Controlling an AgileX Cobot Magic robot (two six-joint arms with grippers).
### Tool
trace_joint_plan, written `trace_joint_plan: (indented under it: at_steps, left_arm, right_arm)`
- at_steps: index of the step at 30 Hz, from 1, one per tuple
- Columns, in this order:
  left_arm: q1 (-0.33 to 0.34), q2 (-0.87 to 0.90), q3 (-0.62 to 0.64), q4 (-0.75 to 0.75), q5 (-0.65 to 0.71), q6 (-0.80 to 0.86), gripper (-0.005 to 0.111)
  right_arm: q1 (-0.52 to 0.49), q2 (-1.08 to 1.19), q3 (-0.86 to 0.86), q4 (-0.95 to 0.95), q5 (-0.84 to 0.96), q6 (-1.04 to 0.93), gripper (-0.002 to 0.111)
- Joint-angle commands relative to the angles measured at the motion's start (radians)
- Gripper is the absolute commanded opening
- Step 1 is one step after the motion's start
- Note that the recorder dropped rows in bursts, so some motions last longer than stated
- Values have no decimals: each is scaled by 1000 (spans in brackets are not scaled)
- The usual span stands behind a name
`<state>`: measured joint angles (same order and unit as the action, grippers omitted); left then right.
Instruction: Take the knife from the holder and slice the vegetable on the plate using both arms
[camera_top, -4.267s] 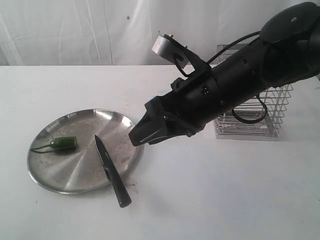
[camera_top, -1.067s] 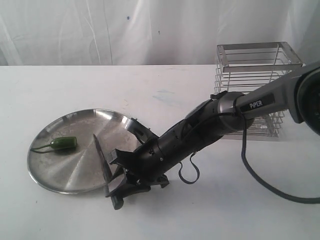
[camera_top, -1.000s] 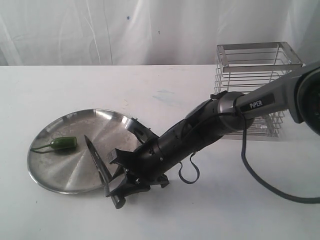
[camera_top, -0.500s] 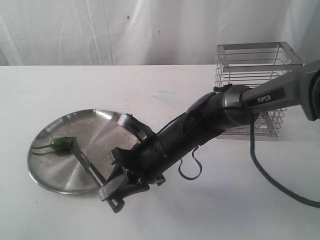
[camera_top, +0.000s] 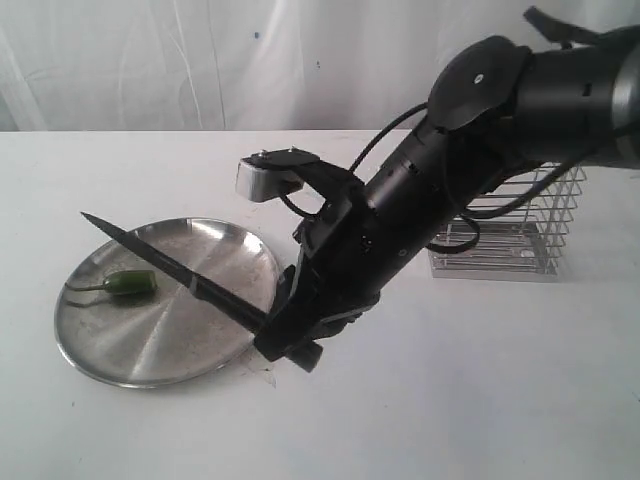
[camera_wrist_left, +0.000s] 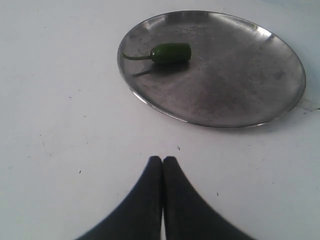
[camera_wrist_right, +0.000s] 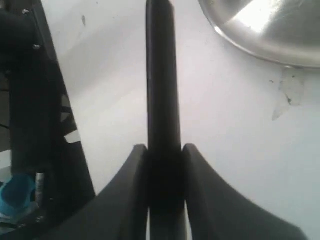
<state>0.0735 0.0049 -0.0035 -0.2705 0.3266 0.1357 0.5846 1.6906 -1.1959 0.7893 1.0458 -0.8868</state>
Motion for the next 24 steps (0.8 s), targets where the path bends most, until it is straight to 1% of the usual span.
trace_joint_plan:
  at_steps: [1,3,5,9,13,14,17,19,21,24]
  left_arm:
    - [-5,-5,3,-8,3,-1,0]
    - [-5,-5,3,-8,3,-1,0]
    - [-5,-5,3,-8,3,-1,0]
    - [-5,-5,3,91,-78,111,0]
    - [-5,-5,3,101,-96,116,0]
    - [-5,-5,3,74,-98,93,0]
    - [-5,-5,3,-214,-111,-108,0]
    - [-5,-5,3,-360,-133,-174,0]
    - [-5,-5,3,-450,-143,-183,0]
    - [-5,-5,3,-510,-145,-183,0]
  right_arm:
    - [35,-106,24,-242,-143,173,0]
    - [43,-142,31,-356,-181,291,0]
    - [43,-166,33,-421,-201,366,0]
    - [43,-184,33,-419,-205,375,0]
    - [43,-184,33,-419,-206,375,0]
    - [43,-184,33,-419,-206,375,0]
    - [43,-182,33,-419,-206,375,0]
    - [43,-176,33,-419,-206,375,0]
    - [43,-165,33,-419,-199,375,0]
    - [43,-137,33,-415,-188,375,0]
